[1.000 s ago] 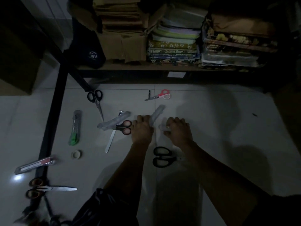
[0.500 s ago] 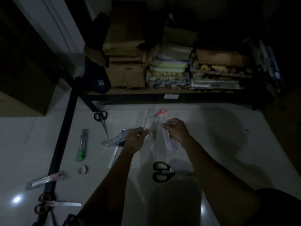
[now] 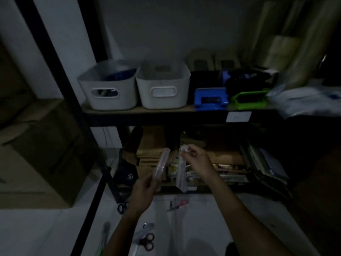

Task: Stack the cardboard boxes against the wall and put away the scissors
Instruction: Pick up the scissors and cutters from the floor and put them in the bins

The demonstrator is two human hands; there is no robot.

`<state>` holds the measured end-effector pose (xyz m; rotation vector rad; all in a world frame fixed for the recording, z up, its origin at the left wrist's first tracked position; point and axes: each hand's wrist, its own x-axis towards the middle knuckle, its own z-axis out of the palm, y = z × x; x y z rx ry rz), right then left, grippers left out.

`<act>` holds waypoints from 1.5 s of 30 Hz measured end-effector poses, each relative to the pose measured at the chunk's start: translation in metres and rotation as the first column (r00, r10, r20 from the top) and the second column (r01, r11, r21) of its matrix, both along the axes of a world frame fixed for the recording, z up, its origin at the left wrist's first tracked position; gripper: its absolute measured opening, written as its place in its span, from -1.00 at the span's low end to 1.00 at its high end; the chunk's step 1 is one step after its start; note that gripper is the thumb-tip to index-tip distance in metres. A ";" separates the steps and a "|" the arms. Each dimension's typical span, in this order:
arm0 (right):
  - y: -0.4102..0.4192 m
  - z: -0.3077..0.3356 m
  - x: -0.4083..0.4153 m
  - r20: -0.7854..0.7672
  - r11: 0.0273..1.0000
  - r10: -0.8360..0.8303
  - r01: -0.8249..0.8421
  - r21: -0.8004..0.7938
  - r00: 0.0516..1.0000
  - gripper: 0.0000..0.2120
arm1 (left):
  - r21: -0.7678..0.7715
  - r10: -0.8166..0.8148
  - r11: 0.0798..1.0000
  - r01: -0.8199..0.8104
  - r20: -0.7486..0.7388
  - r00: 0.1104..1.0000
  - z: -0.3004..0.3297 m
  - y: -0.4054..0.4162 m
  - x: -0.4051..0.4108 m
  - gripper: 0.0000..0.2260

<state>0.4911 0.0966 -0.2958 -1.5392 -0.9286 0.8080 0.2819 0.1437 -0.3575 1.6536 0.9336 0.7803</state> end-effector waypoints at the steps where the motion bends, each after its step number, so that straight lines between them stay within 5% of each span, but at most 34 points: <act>1: -0.001 0.018 -0.001 0.009 0.999 0.021 -0.021 0.039 1.000 -0.94 | 0.032 -0.003 0.999 0.002 0.014 1.000 0.018 -0.003 -0.002 -0.71; 9: 0.008 0.124 -0.004 0.123 0.958 0.025 -0.059 0.279 0.992 -0.93 | 0.146 -0.022 0.989 -0.005 0.181 0.983 0.125 -0.003 0.000 -0.91; 17: 0.043 0.238 -0.010 -0.034 0.783 -0.270 0.240 0.574 0.962 -0.89 | 0.252 0.063 0.957 -0.140 0.290 0.955 0.202 0.009 -0.009 -0.86; 20: 0.058 0.244 -0.010 -0.069 0.757 -0.361 0.336 0.561 0.930 -0.89 | 0.251 0.103 0.949 -0.191 0.327 0.940 0.218 0.017 -0.009 -0.91; 23: 0.073 0.240 -0.005 0.065 0.746 -0.504 0.397 0.536 0.861 -0.85 | 0.272 0.117 0.938 -0.215 0.335 0.935 0.235 0.025 -0.005 -0.92; 27: 0.088 0.239 0.003 0.401 0.864 -0.471 0.320 0.390 0.785 -0.87 | 0.297 0.170 0.915 -0.272 0.329 0.929 0.258 0.037 0.004 -0.95; 31: 0.100 0.237 0.009 0.750 0.950 -0.298 0.260 0.172 0.591 -0.91 | 0.223 0.214 0.928 -0.297 0.333 0.918 0.274 0.055 0.018 -0.70; 45: 0.092 0.229 0.015 0.795 0.975 -0.215 0.169 0.142 0.568 -0.65 | 0.200 0.213 0.936 -0.291 0.337 0.917 0.275 0.077 0.039 -0.65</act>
